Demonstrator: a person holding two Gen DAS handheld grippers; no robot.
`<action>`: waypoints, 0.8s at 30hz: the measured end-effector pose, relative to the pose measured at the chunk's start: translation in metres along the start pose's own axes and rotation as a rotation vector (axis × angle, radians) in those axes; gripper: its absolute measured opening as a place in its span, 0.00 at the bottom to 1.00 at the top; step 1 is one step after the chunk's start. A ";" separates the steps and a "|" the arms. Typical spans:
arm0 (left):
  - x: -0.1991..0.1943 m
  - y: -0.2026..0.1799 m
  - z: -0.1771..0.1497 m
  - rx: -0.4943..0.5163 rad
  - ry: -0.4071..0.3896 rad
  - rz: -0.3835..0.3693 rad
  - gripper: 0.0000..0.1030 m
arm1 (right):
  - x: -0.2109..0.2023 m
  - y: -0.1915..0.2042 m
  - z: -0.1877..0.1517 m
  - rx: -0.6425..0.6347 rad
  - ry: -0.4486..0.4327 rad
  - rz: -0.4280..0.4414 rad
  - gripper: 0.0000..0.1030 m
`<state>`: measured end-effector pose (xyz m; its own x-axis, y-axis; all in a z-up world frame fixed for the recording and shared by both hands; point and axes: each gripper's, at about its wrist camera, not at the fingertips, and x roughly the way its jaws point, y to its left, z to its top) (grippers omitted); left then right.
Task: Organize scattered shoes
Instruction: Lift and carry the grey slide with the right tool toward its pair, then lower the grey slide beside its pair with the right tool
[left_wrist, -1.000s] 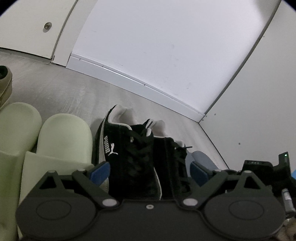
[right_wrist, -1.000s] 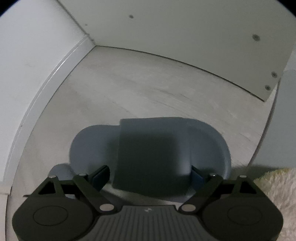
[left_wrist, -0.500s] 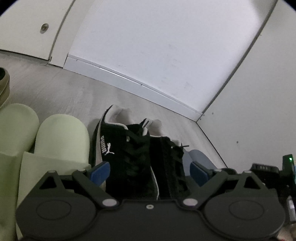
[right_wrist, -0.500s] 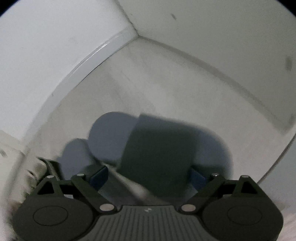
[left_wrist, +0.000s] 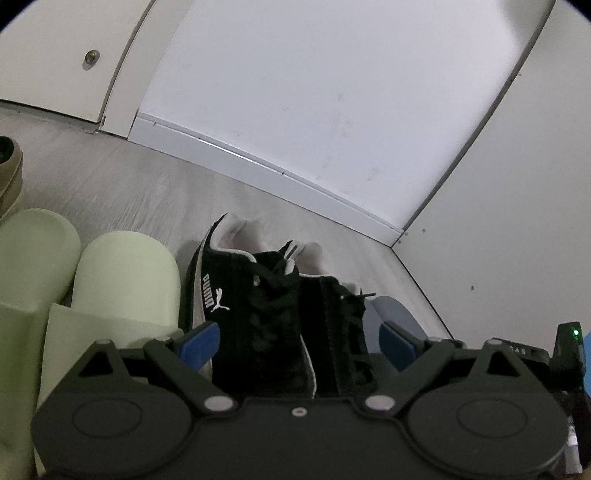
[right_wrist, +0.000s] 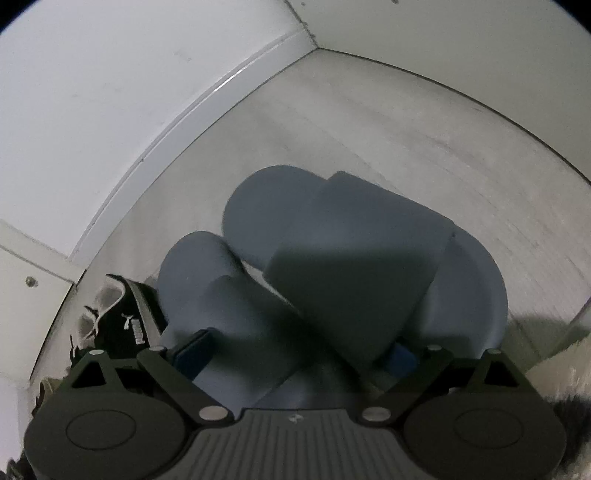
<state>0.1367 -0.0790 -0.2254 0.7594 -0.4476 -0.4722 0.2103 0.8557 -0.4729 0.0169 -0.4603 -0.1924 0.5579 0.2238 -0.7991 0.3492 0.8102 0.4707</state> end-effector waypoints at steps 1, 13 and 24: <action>0.000 0.000 0.000 0.000 0.000 0.000 0.91 | 0.002 0.002 -0.001 -0.016 0.001 -0.005 0.93; -0.001 -0.005 -0.001 0.023 -0.006 -0.005 0.91 | 0.000 0.022 -0.019 -0.217 0.034 -0.050 0.96; -0.012 -0.003 -0.002 -0.045 -0.056 0.004 0.91 | 0.000 0.033 -0.026 -0.275 0.067 -0.041 0.96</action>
<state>0.1261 -0.0772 -0.2195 0.7939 -0.4277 -0.4322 0.1804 0.8445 -0.5043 0.0089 -0.4193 -0.1862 0.4931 0.2154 -0.8429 0.1478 0.9340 0.3252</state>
